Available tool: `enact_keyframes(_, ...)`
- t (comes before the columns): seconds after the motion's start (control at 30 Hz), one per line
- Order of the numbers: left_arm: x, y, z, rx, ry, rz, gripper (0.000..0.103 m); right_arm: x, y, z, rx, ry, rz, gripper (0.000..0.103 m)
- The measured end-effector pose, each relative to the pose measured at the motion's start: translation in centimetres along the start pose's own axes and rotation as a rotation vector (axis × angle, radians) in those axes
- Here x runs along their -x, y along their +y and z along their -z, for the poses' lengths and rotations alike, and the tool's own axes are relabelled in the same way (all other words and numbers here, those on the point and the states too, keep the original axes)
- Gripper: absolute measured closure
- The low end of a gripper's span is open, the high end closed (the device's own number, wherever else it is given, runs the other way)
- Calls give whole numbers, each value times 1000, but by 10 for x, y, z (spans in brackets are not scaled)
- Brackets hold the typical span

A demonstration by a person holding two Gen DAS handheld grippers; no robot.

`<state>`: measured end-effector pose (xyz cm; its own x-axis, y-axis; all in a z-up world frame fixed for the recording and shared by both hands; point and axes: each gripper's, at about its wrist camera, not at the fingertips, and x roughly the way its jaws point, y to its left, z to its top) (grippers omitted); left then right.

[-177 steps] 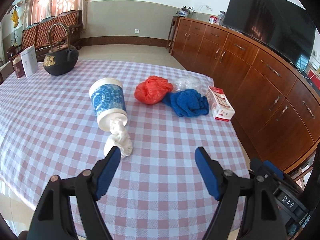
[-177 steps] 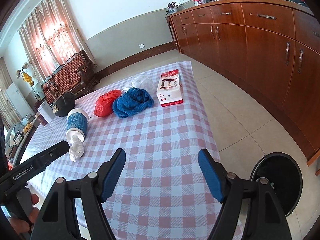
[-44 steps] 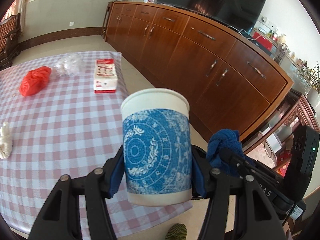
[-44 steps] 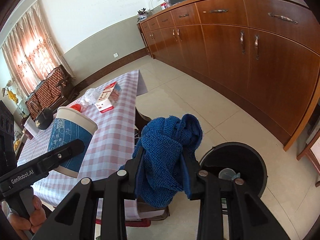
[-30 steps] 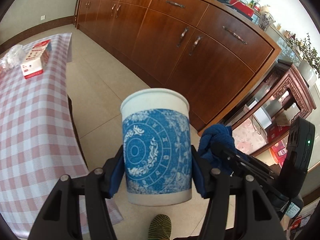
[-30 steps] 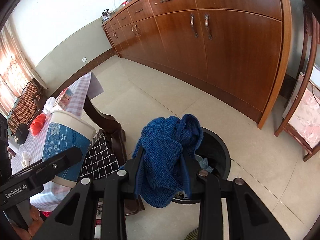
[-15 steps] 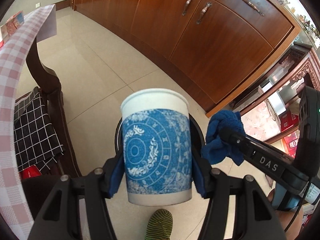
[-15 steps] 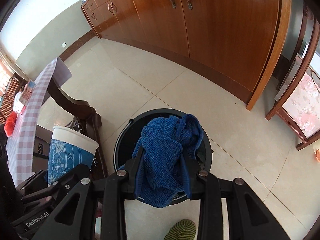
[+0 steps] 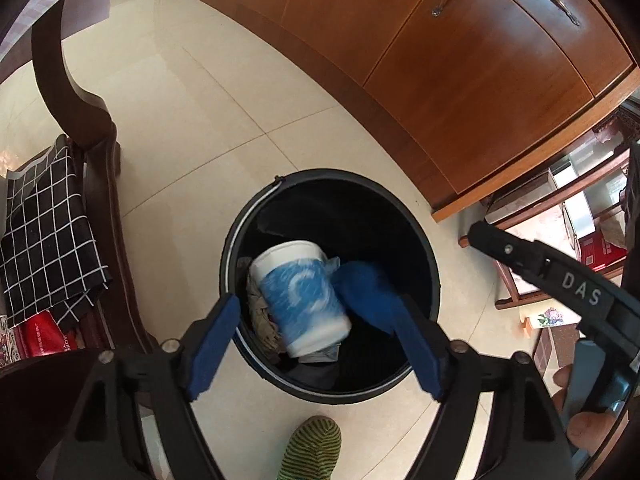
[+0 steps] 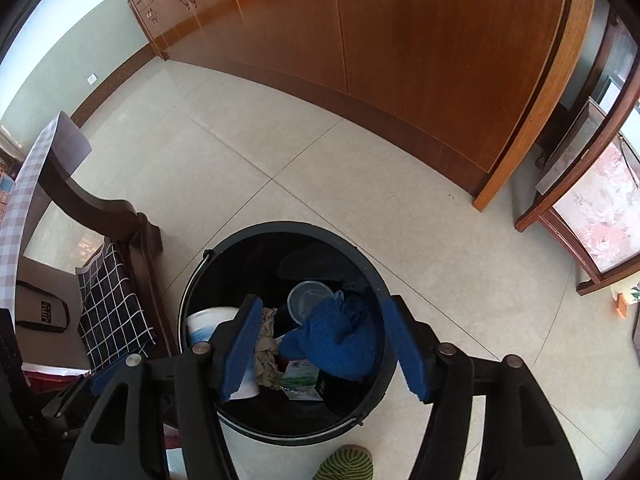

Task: Collect trash
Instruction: 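Open both tools to drop the cup and towel into the bin, then move both tools back toward the white cloth and milk carton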

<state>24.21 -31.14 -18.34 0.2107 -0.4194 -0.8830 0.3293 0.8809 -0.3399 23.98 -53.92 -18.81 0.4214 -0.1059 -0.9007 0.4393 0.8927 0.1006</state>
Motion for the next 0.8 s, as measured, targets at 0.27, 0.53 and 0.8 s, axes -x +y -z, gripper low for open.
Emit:
enact_keyframes(0.27,36,-12,-4,-47,-100,-33,23,35,-8,8,-67,-65,-15,38)
enact_keyframes(0.53,82,-13,1,-82,-179,-12,23,78,1,35,-87,-124,-59,38)
enact_keyframes(0.8,141,11,15,-70,-275,-15,23,124,21,60,-71,-226,-135,35)
